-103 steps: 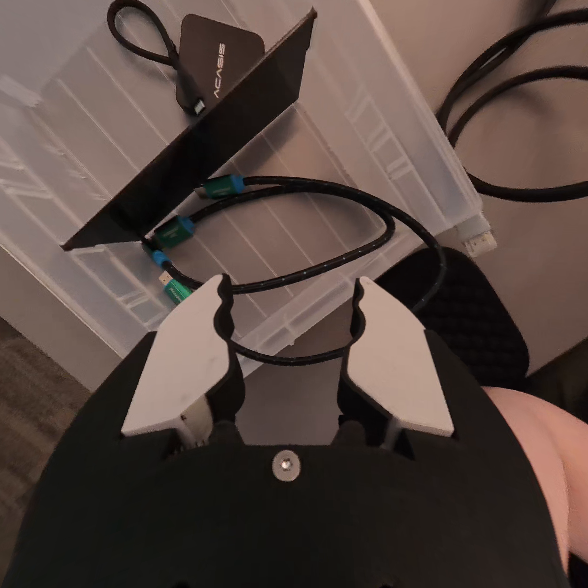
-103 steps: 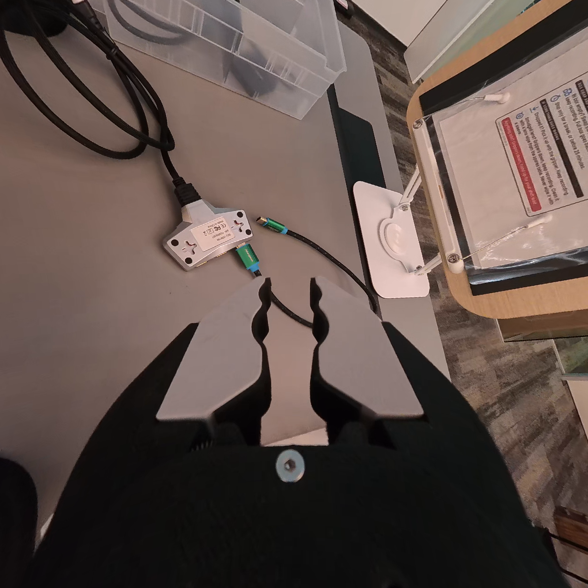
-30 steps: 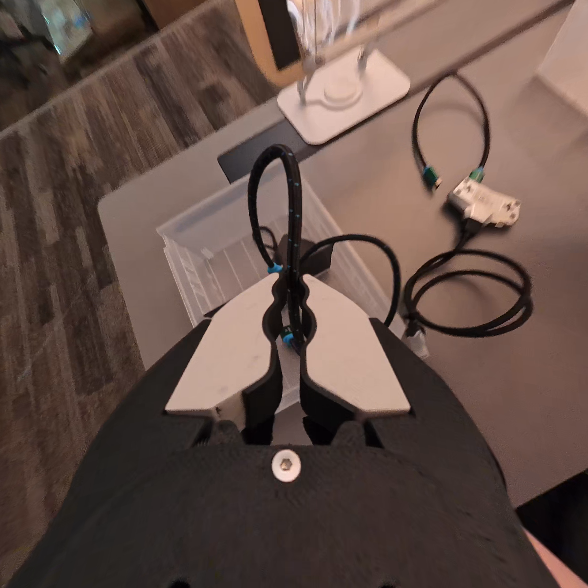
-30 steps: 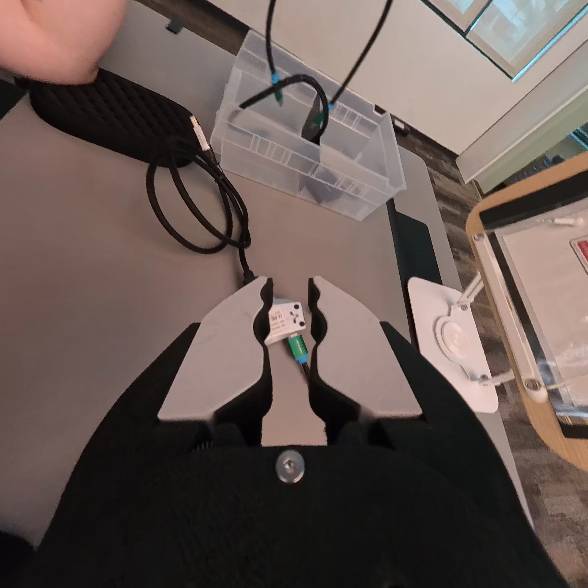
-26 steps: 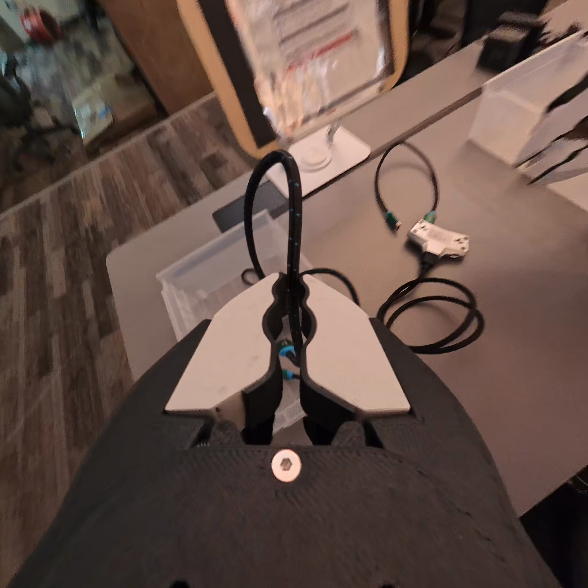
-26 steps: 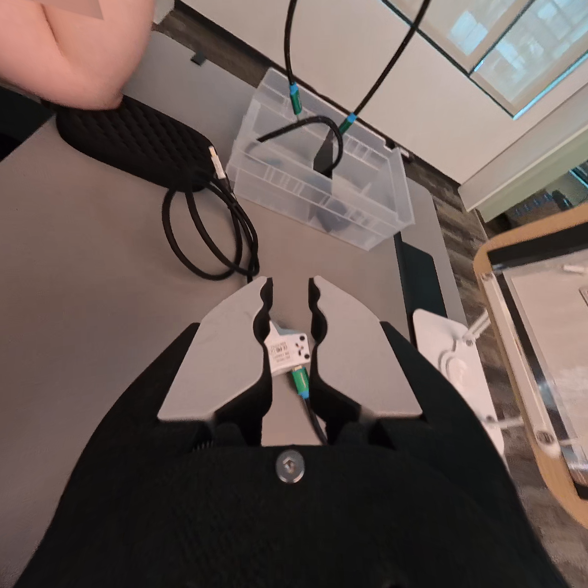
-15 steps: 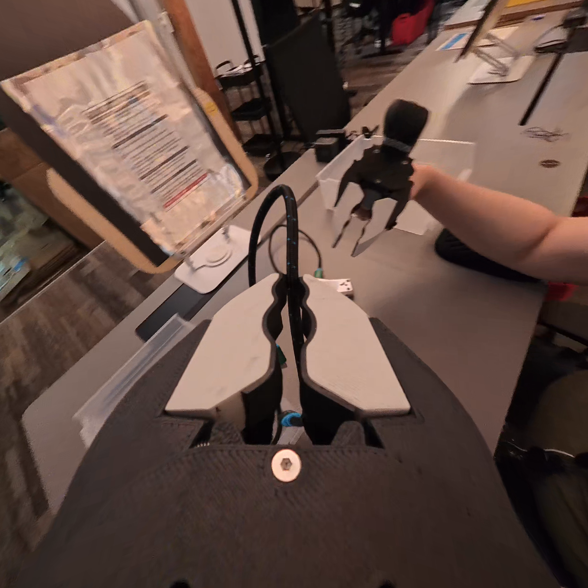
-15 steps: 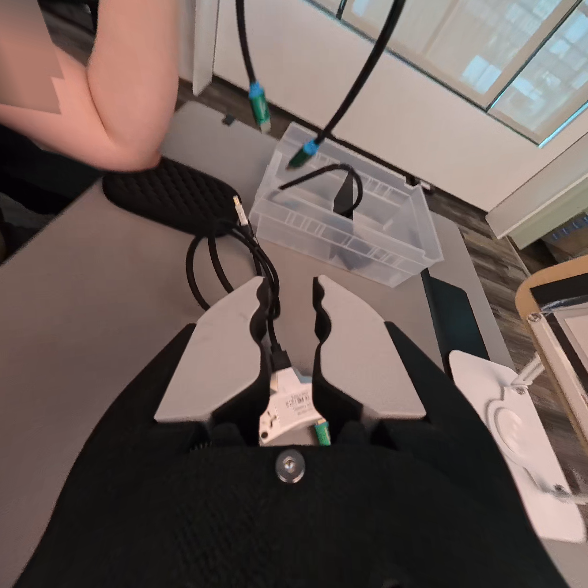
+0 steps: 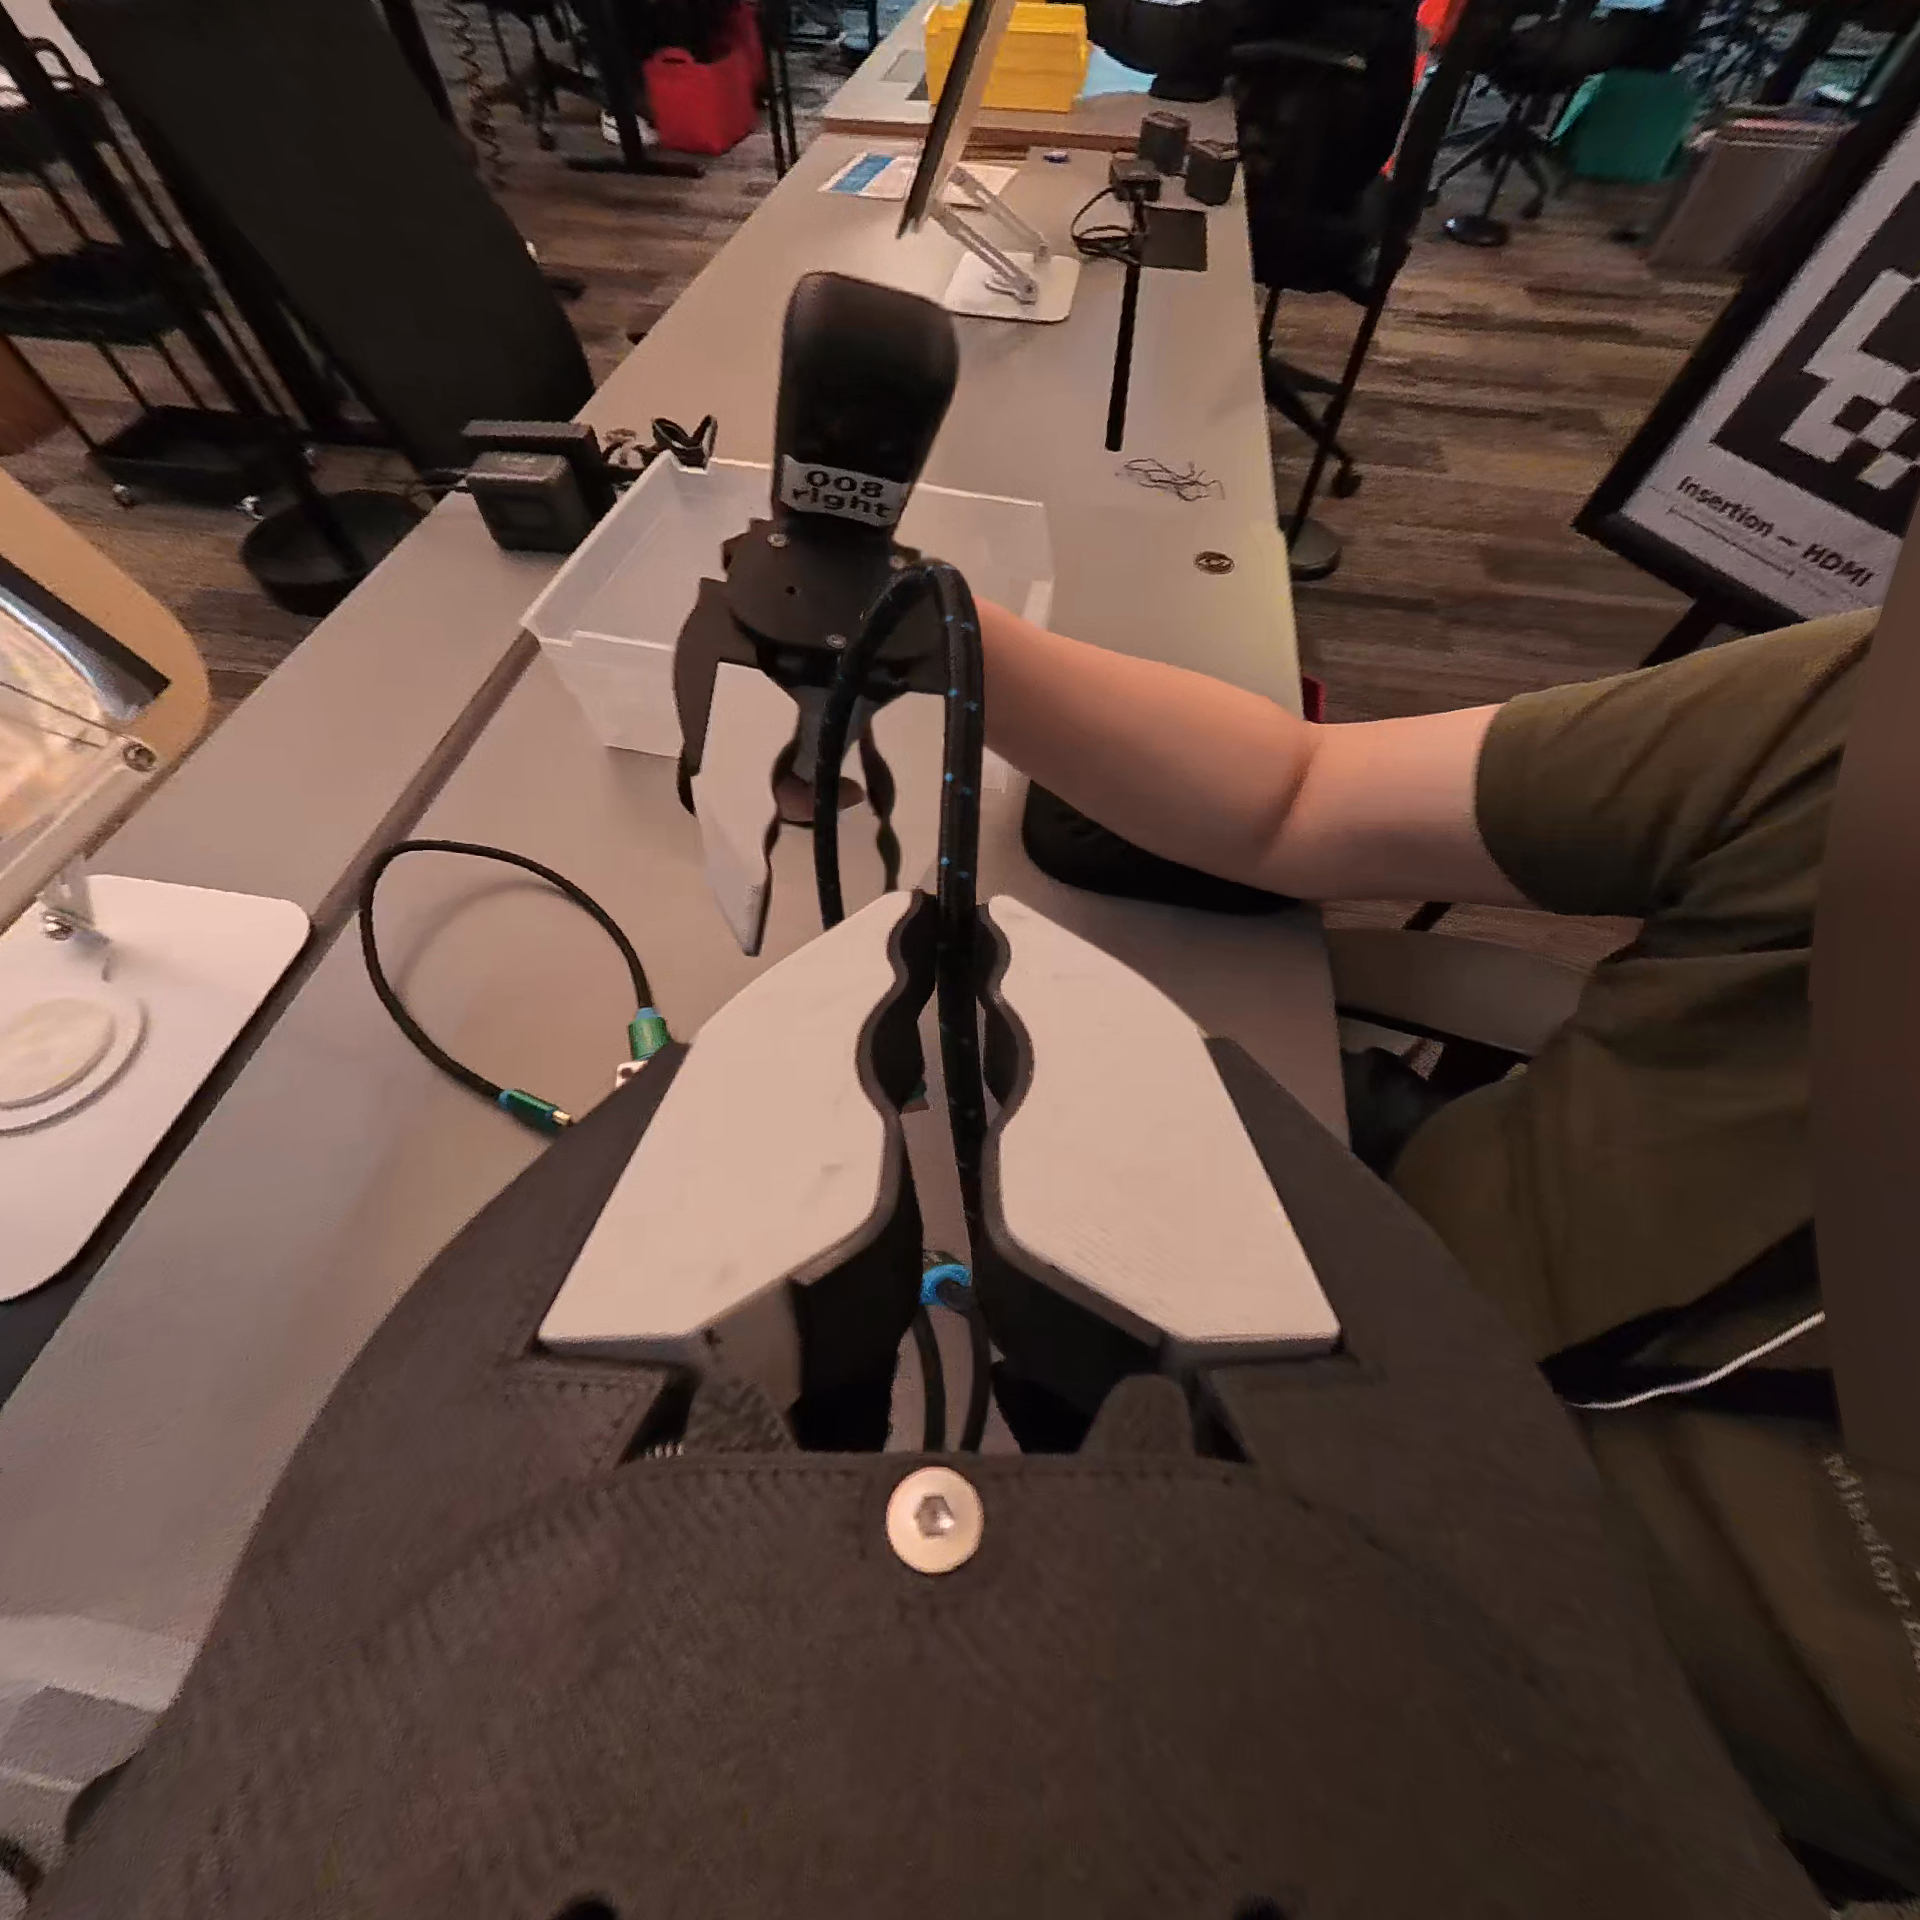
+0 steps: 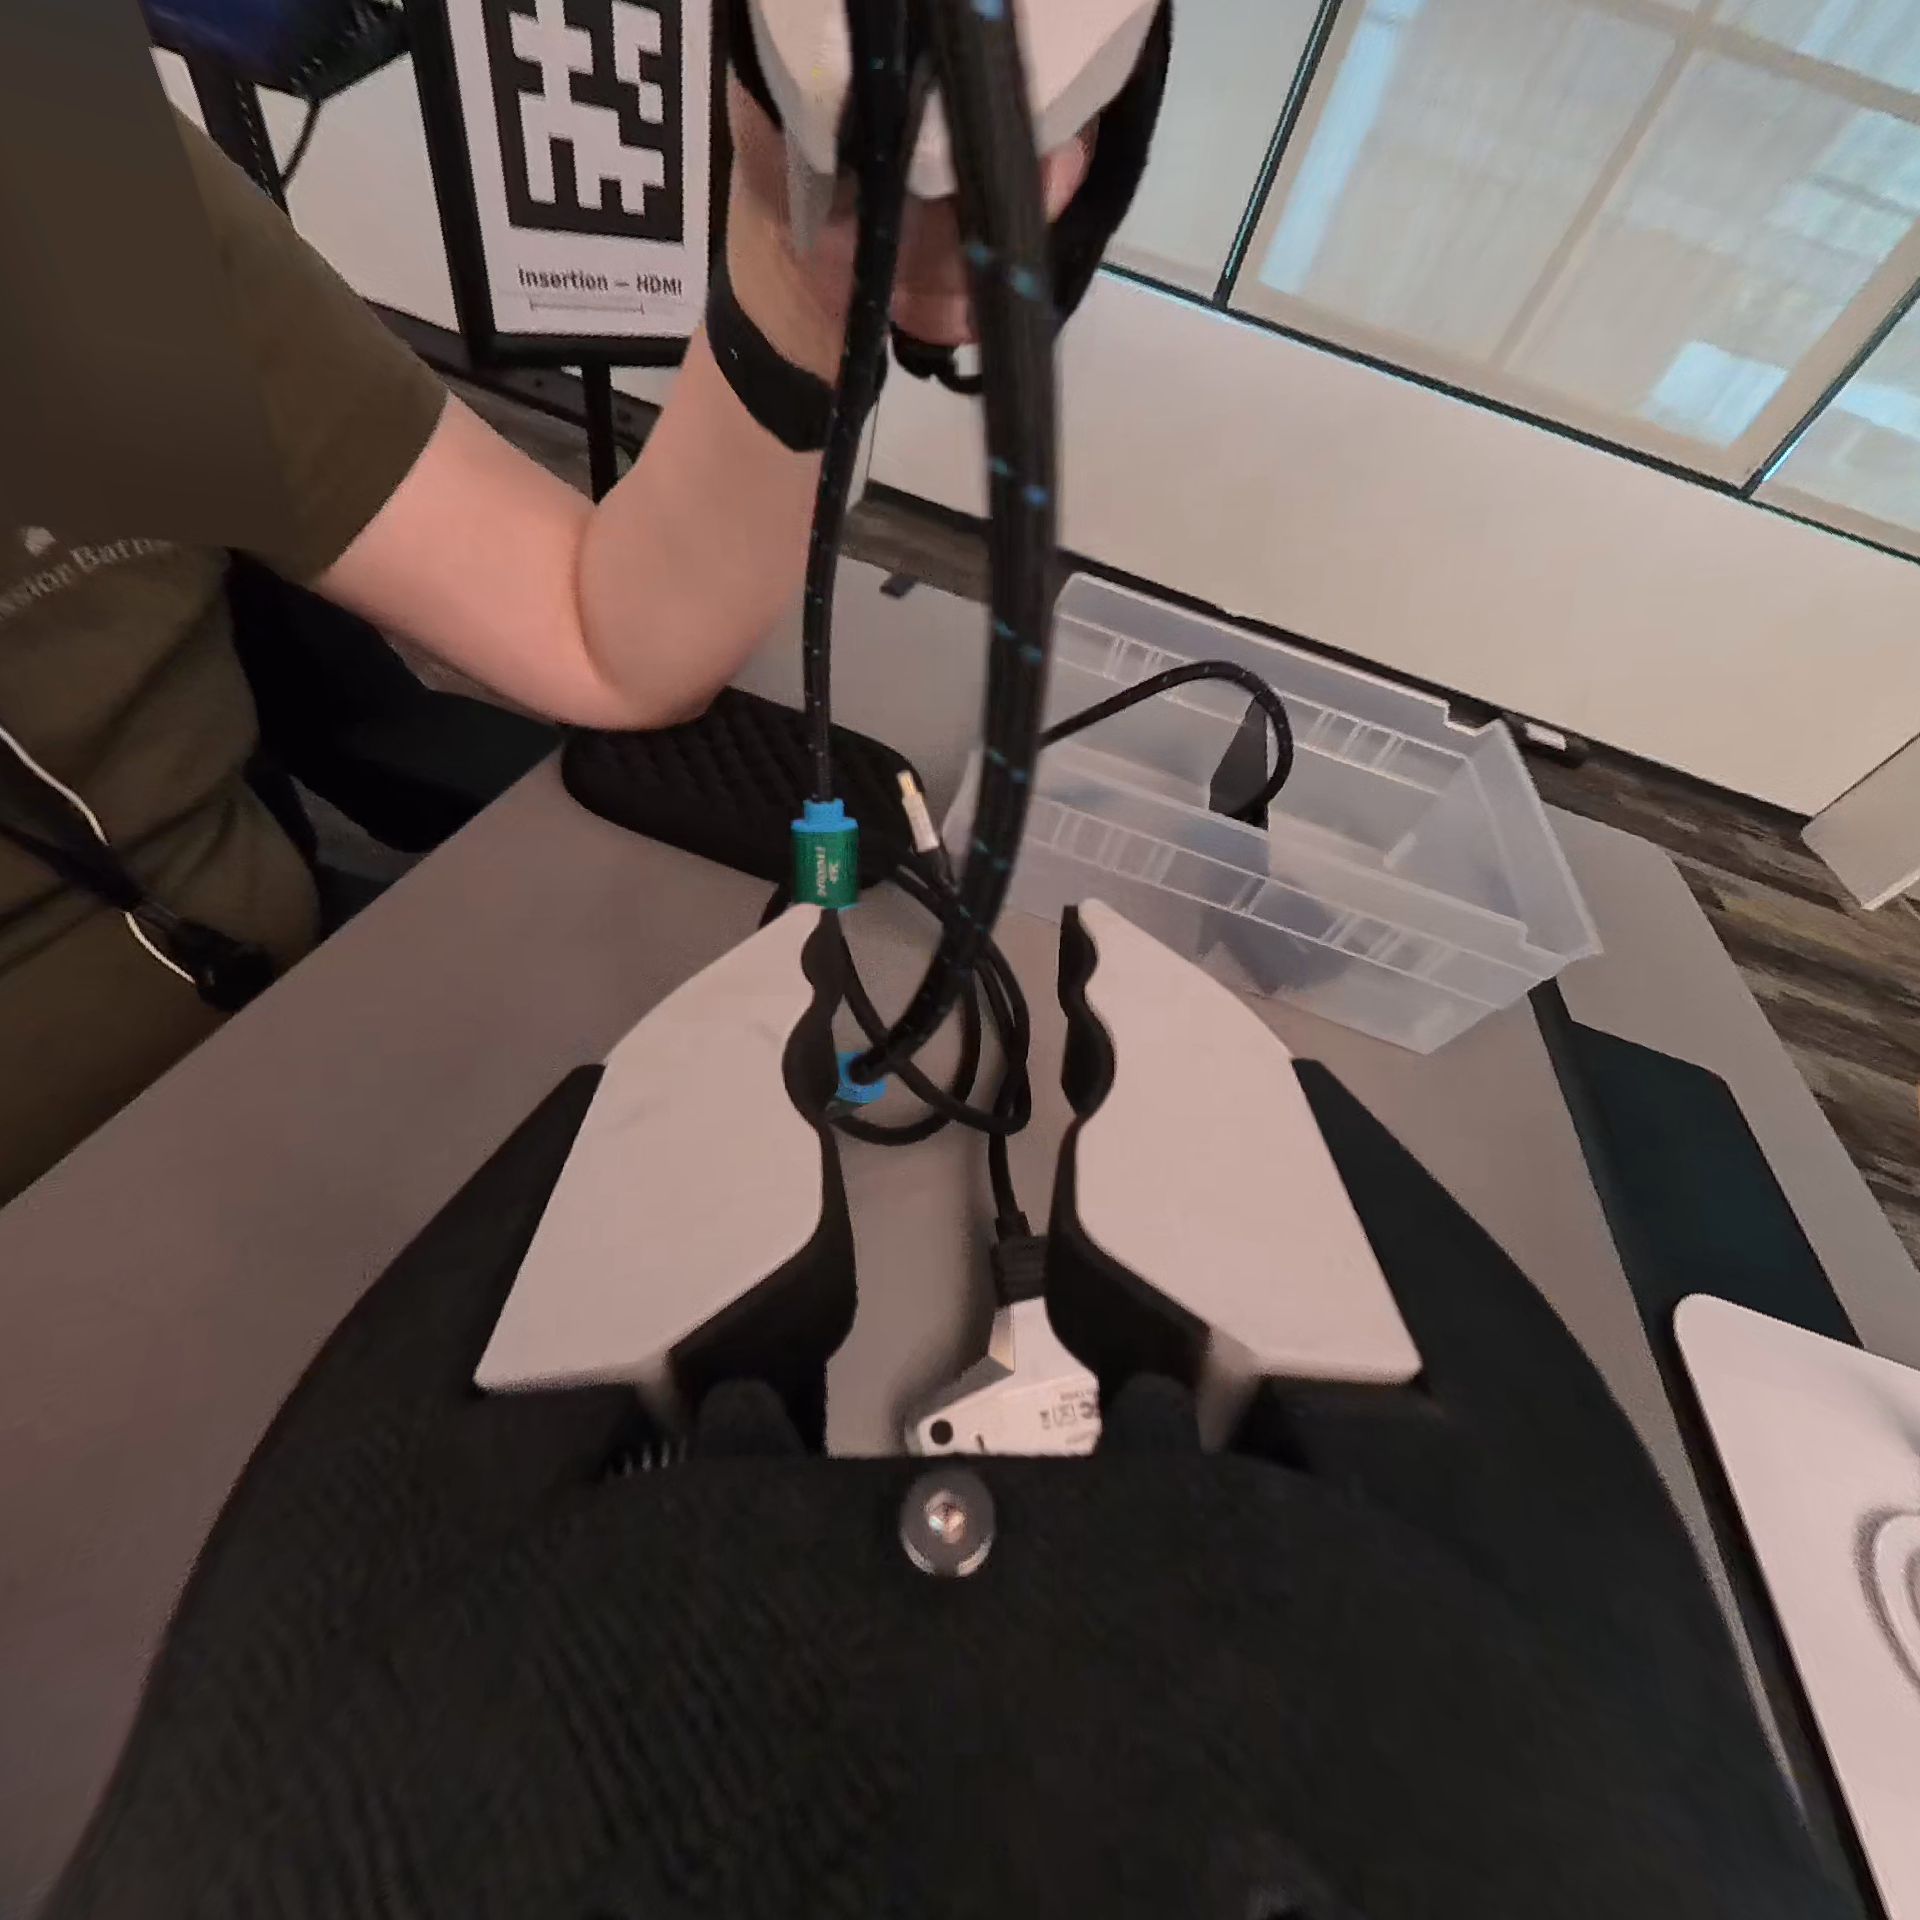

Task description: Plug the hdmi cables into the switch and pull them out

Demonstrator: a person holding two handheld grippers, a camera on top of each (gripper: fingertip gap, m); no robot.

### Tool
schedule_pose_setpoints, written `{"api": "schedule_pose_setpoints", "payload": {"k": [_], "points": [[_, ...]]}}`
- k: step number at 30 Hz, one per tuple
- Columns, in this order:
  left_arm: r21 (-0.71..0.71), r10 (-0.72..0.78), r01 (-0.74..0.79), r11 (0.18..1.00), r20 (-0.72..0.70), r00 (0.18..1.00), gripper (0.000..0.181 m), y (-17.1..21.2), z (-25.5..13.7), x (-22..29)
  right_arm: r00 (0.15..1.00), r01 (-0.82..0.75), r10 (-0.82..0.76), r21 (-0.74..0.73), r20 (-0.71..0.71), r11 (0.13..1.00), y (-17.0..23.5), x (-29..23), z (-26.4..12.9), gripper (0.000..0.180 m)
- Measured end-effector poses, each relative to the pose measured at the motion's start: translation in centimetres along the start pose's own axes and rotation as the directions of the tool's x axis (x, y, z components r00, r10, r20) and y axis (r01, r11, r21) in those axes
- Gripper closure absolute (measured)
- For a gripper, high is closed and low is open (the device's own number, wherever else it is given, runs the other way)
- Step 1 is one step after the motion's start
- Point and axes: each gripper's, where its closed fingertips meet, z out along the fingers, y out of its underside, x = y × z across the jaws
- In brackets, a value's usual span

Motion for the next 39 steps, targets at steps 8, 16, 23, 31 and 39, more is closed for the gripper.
{"api": "schedule_pose_setpoints", "payload": {"k": [8, 16, 23, 31, 39], "points": [[-0.002, -0.009, 0.009, 1.0, 0.027, 1.0, 0.175, 0.3, 0.5, -1.0, 0.999, -0.017, 0.022, -0.181, 0.03, 0.983, 4.3, -0.1, 1.9, 0.141], [-0.005, -0.001, 0.001, 1.0, 0.011, 1.0, 0.174, 0.2, 0.9, -0.4, 0.976, -0.146, 0.177, -0.223, 0.125, 0.964, 5.8, -1.2, 3.3, 0.171], [0.031, -0.026, 0.033, 0.999, -0.209, 0.977, 0.163, -0.9, 3.0, 4.5, 0.989, -0.053, 0.067, -0.11, 0.131, 0.993, 3.4, -1.2, 1.9, 0.172], [0.148, 0.004, -0.025, 0.989, 0.139, 0.99, 0.119, -1.0, 2.5, -1.7, 0.987, 0.125, -0.129, 0.039, 0.093, 0.991, -1.3, -1.9, -0.3, 0.172], [0.29, -0.138, 0.198, 0.936, -0.215, 0.967, 0.119, -1.0, 5.3, -1.2, 0.928, 0.37, -0.354, 0.193, -0.111, 0.909, -8.6, -2.9, -4.2, 0.172]]}}
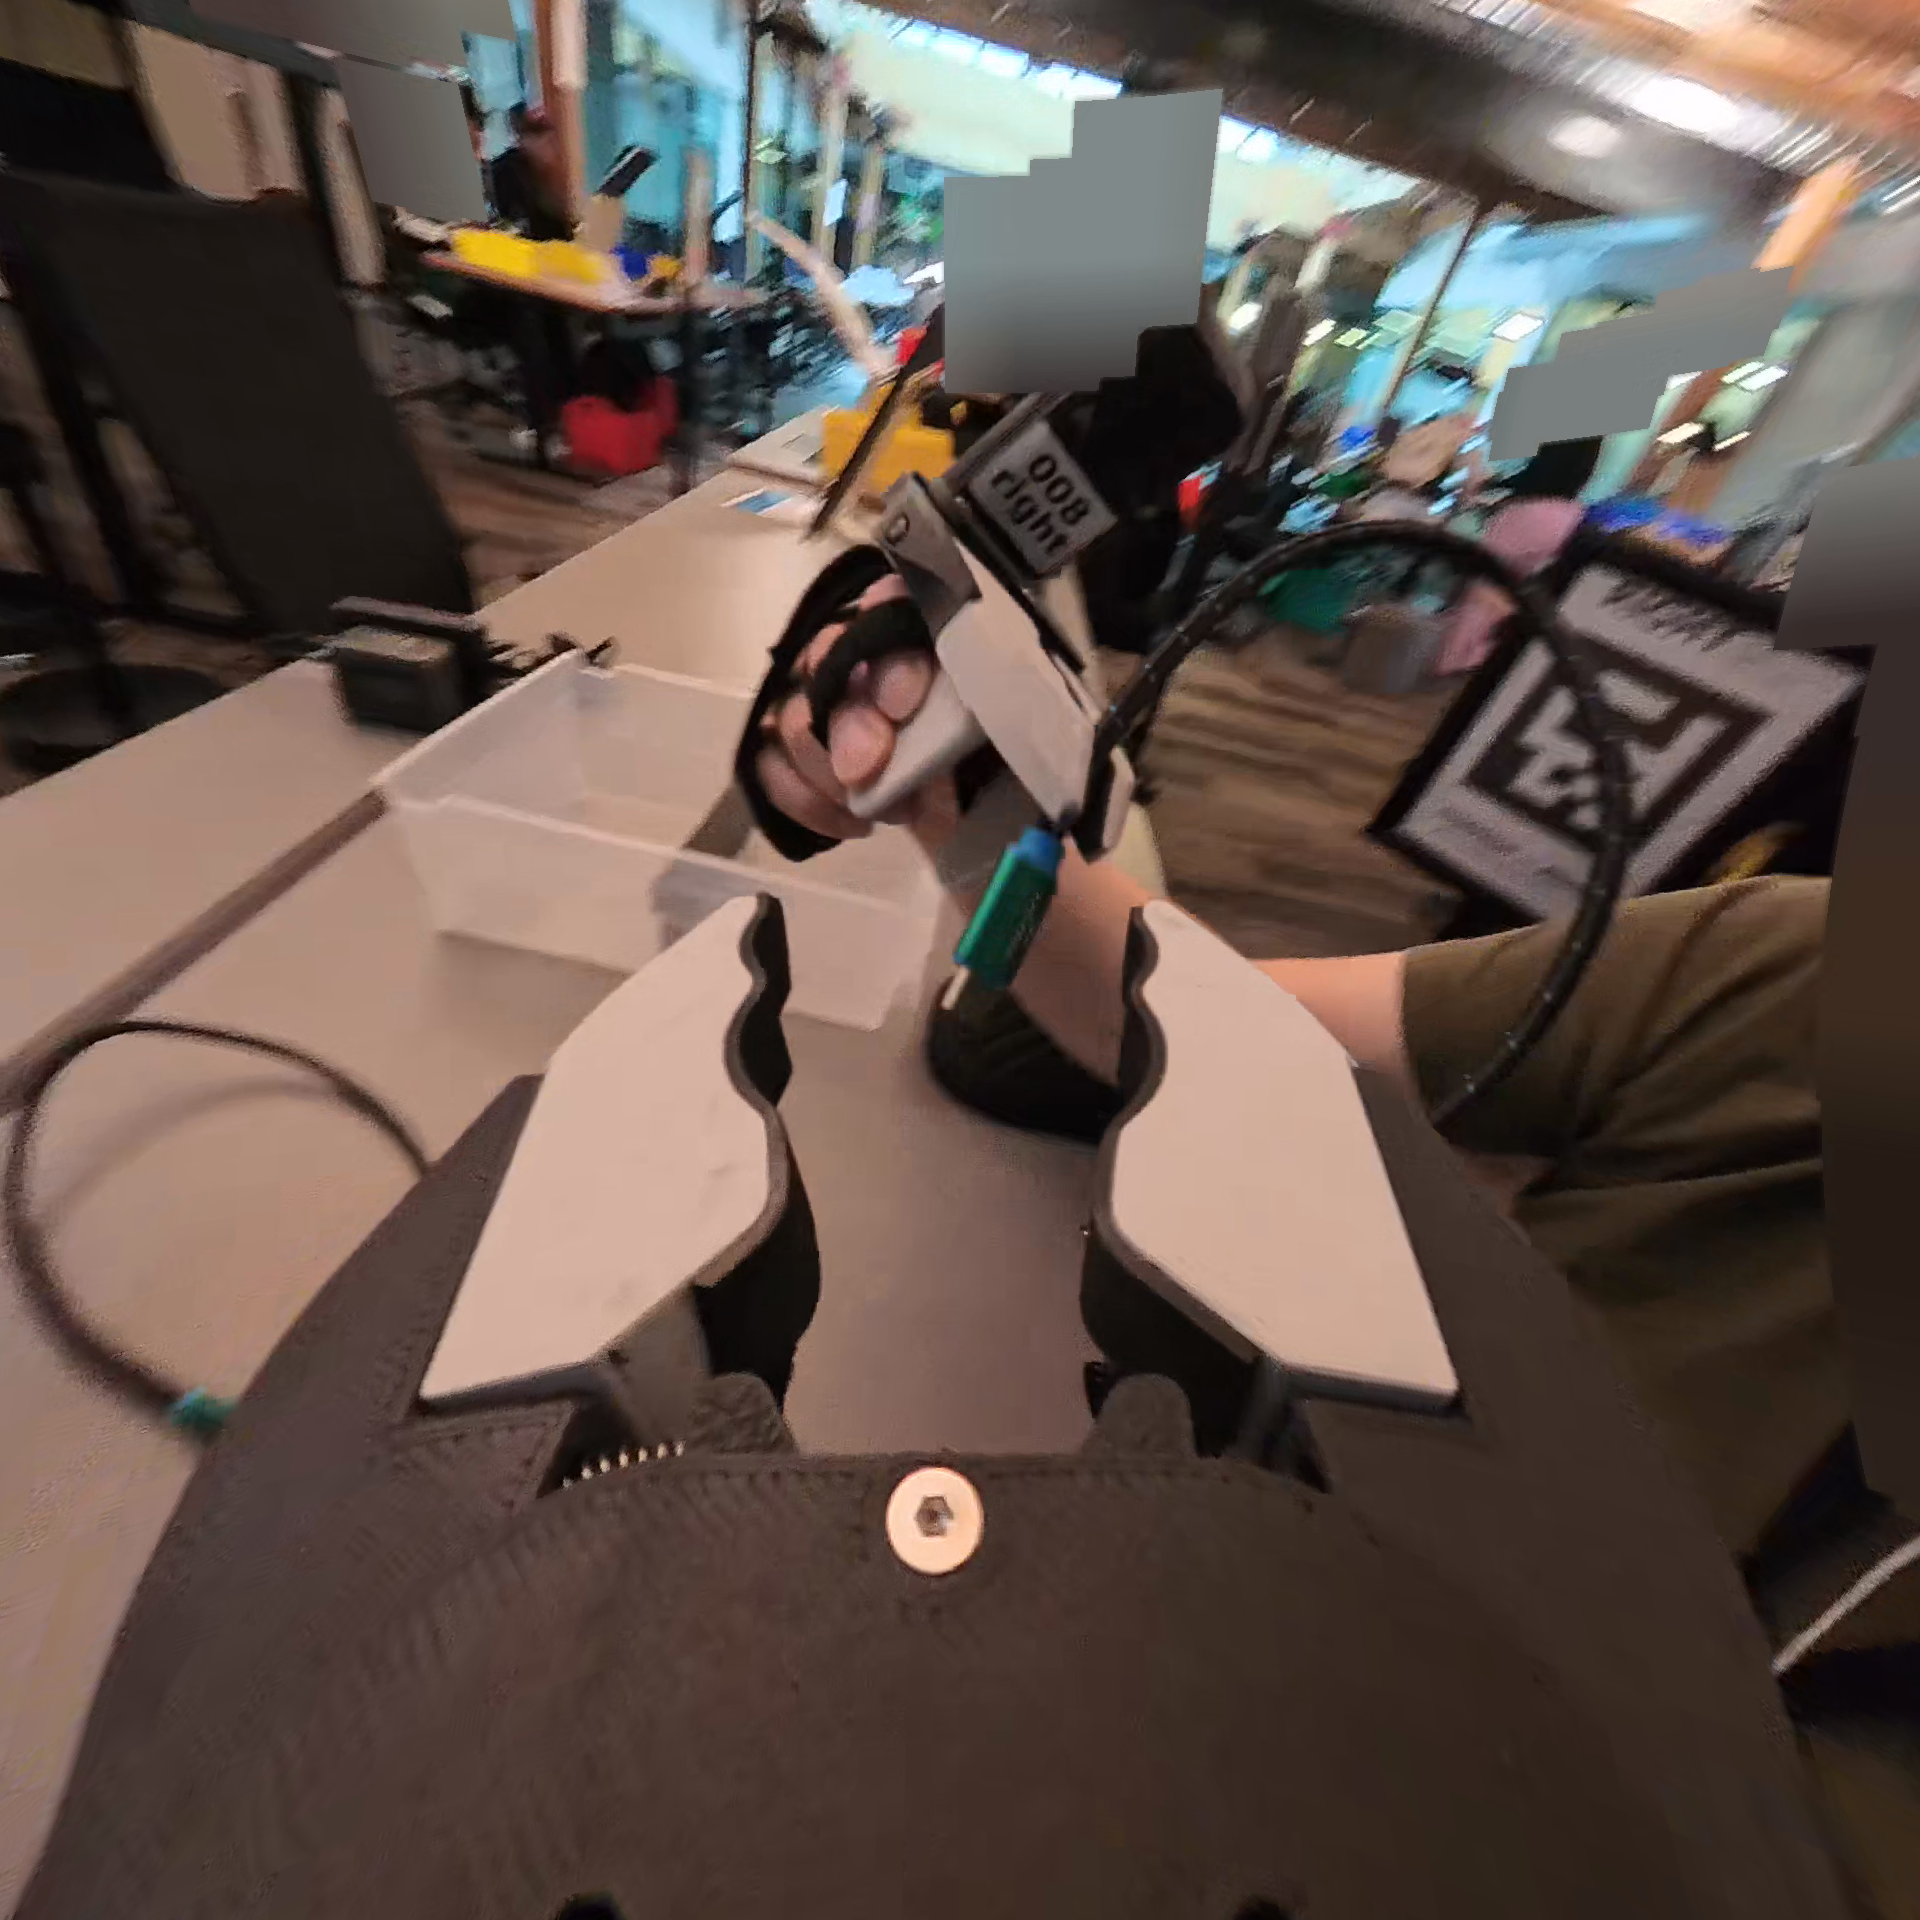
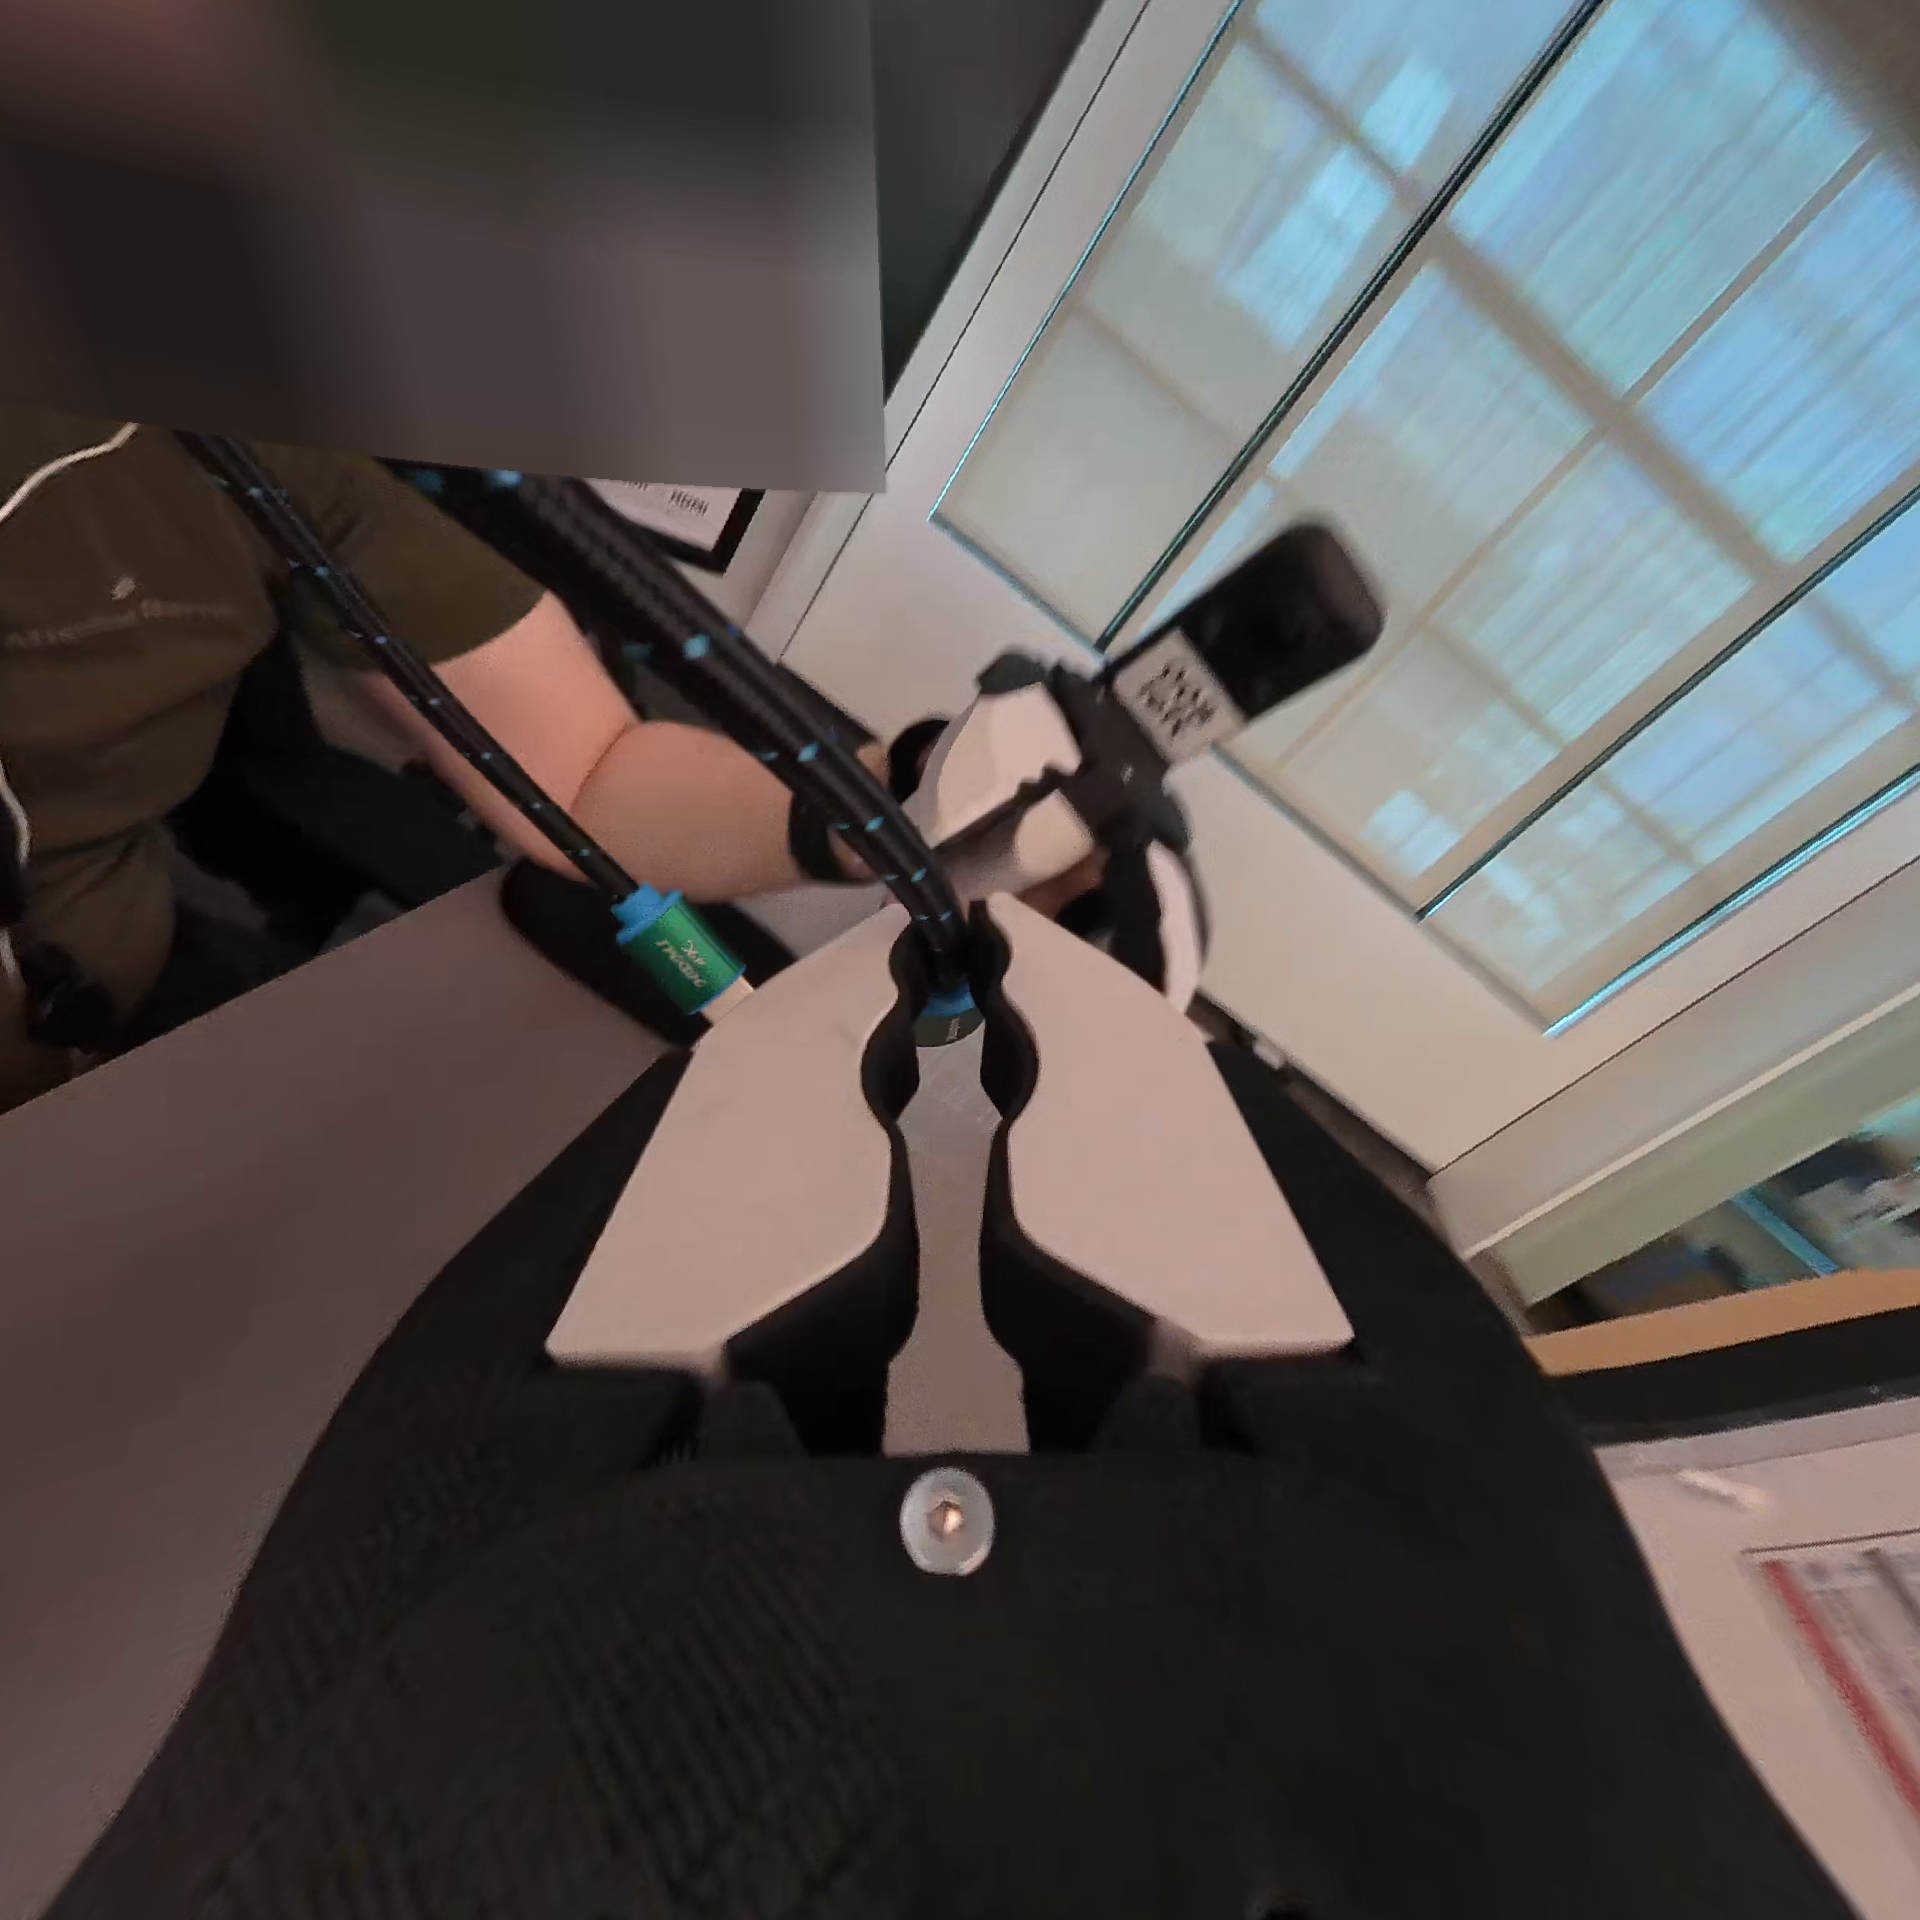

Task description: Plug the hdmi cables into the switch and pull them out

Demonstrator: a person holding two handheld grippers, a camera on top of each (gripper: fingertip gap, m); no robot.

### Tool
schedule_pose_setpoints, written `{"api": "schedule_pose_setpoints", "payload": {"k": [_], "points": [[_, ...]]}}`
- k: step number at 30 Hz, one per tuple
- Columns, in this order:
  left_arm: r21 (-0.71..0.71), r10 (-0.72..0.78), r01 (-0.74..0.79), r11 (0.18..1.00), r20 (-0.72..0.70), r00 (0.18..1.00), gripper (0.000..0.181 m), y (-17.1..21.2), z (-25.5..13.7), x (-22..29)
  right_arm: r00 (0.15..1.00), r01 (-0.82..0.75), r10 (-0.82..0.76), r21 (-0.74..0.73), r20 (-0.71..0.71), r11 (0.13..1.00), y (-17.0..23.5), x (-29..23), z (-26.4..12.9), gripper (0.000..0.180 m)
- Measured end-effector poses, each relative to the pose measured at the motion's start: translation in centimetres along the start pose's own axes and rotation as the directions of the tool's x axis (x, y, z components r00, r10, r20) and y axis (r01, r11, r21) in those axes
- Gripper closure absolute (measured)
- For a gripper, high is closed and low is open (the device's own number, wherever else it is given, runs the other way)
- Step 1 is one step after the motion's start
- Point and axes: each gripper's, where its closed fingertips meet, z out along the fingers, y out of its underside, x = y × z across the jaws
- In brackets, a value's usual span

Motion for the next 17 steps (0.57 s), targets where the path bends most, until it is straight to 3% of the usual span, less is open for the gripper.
{"api": "schedule_pose_setpoints", "payload": {"k": [8, 17], "points": [[0.111, -0.096, 0.15, 0.982, -0.391, 0.915, 0.134, -0.3, 1.9, 4.3, 0.995, 0.1, -0.098, 0.068, -0.036, 0.993, -2.9, -0.3, 0.2, 0.173], [0.105, -0.181, 0.242, 0.964, -0.407, 0.896, 0.169, -0.4, 1.7, 2.9, 0.99, 0.126, -0.123, 0.046, -0.071, 0.991, -2.0, 0.1, 0.7, 0.172]]}}
